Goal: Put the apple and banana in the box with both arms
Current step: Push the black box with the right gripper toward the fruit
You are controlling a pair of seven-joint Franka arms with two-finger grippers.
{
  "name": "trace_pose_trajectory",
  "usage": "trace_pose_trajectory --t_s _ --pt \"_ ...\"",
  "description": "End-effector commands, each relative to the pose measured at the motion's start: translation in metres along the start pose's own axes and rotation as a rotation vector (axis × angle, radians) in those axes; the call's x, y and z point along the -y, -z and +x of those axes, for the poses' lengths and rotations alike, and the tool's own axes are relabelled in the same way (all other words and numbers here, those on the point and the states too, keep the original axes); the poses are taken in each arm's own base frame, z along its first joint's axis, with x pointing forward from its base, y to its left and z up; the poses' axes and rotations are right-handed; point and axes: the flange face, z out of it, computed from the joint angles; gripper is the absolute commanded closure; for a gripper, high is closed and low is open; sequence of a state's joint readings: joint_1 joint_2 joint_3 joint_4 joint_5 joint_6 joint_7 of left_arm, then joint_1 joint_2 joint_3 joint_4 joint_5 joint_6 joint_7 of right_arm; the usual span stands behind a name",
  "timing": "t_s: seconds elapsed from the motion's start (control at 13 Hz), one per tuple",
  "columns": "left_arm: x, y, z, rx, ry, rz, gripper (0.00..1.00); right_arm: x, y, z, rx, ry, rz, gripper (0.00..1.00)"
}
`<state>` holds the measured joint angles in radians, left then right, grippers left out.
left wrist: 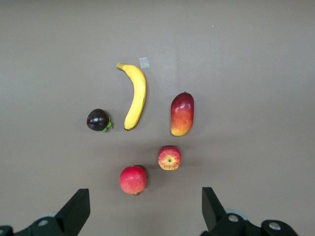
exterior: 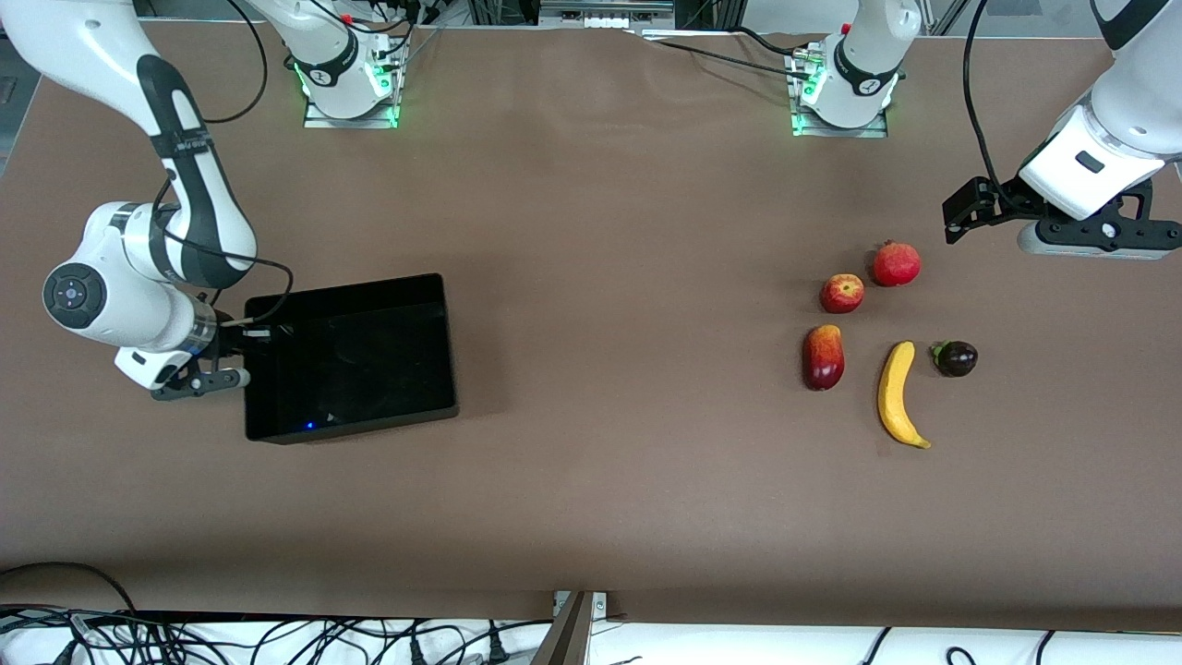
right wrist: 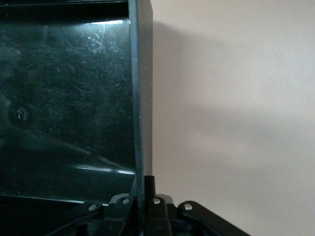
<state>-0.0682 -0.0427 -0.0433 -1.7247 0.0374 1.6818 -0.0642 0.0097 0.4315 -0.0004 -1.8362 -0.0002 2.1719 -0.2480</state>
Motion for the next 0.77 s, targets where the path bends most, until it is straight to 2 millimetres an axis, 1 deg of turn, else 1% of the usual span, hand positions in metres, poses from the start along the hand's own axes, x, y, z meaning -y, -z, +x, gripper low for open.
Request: trace_pose_trajectory --t_s 0.0,0.08,0.15,0.23,0.38,0.46,0.54,0.69 --pt "0.000 0.005 0.002 0.003 -0.016 -0.005 0.00 0.087 0.046 0.032 -0.038 0.068 0.010 1.00" --pt "0.000 0.006 0.001 0.003 -0.018 -0.005 0.00 0.128 0.057 0.041 -0.058 0.062 0.005 1.00" --pt "-0.001 0.005 0.002 0.003 -0.018 -0.005 0.00 0.170 0.059 0.047 -0.056 0.048 0.005 1.00" --pt "0.000 0.006 0.001 0.003 -0.018 -0.005 0.00 0.213 0.057 0.053 -0.062 0.009 0.004 1.00" --pt "0.000 0.006 0.001 0.003 -0.018 -0.005 0.00 0.311 0.038 0.057 -0.050 -0.061 0.029 1.00" --pt "0.000 0.005 0.001 0.003 -0.016 -0.005 0.00 0.353 0.031 0.058 -0.050 -0.084 0.048 1.00" --pt "0.000 0.006 0.001 0.003 -0.018 -0.005 0.00 0.393 0.023 0.061 -0.051 -0.107 0.070 1.00" --pt "0.000 0.005 0.001 0.005 -0.016 -0.005 0.00 0.459 0.002 0.062 -0.046 -0.199 0.112 1.00"
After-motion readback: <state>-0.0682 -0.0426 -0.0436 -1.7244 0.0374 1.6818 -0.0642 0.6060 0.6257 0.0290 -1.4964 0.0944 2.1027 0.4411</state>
